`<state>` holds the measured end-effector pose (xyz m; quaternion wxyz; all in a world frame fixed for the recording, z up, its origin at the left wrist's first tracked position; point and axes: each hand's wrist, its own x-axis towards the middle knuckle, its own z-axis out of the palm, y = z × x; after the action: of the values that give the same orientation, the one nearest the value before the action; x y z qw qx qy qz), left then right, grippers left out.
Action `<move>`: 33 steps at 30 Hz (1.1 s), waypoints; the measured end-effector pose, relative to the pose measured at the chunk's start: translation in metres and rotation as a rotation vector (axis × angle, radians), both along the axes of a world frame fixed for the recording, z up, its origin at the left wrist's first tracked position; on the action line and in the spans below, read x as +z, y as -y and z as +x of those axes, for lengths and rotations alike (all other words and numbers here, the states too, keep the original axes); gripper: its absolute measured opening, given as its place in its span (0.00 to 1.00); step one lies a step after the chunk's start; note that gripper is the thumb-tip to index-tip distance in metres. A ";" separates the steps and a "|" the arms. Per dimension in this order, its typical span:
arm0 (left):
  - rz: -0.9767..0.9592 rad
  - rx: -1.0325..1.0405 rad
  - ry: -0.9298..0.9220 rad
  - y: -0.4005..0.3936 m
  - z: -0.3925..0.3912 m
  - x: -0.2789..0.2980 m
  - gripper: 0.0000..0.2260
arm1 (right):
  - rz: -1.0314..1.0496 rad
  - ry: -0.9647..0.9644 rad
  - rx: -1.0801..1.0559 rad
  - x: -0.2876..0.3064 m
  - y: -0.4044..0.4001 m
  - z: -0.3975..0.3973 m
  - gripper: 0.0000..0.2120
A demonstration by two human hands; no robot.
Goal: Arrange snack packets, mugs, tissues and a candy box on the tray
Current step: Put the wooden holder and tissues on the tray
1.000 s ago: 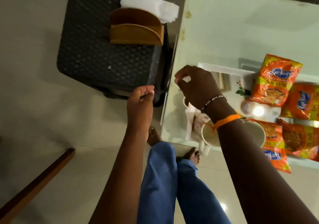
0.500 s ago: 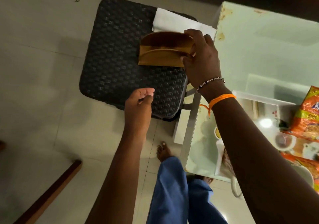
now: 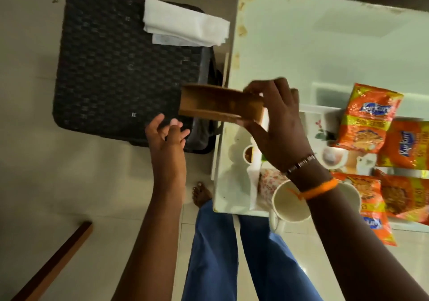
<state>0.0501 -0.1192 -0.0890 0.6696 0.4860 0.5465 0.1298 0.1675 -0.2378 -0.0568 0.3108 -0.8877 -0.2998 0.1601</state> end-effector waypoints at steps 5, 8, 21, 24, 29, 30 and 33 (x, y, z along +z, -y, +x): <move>0.015 -0.257 -0.026 0.054 0.015 0.015 0.09 | -0.050 -0.093 -0.066 0.010 0.093 0.001 0.21; 0.038 -0.329 -0.055 0.093 0.023 0.016 0.10 | -0.074 -0.139 -0.080 0.008 0.132 0.013 0.22; 0.079 -0.537 -0.361 0.151 0.038 -0.007 0.13 | -0.169 -0.197 -0.045 -0.028 0.181 0.031 0.23; 0.021 -0.561 -0.350 0.152 0.041 -0.008 0.13 | -0.200 -0.210 -0.046 -0.030 0.185 0.033 0.25; -0.021 -0.552 -0.335 0.148 0.046 -0.008 0.13 | -0.257 -0.305 -0.052 -0.030 0.183 0.039 0.25; -0.027 -0.543 -0.328 0.146 0.046 -0.007 0.13 | -0.277 -0.314 -0.030 -0.029 0.182 0.041 0.25; -0.030 -0.505 -0.303 0.133 0.046 -0.003 0.13 | -0.324 -0.277 0.023 -0.023 0.171 0.046 0.24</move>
<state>0.0963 -0.2524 -0.0923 0.5985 0.6105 0.5039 -0.1233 0.2140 -0.4091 -0.0794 0.2001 -0.8921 -0.2347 0.3301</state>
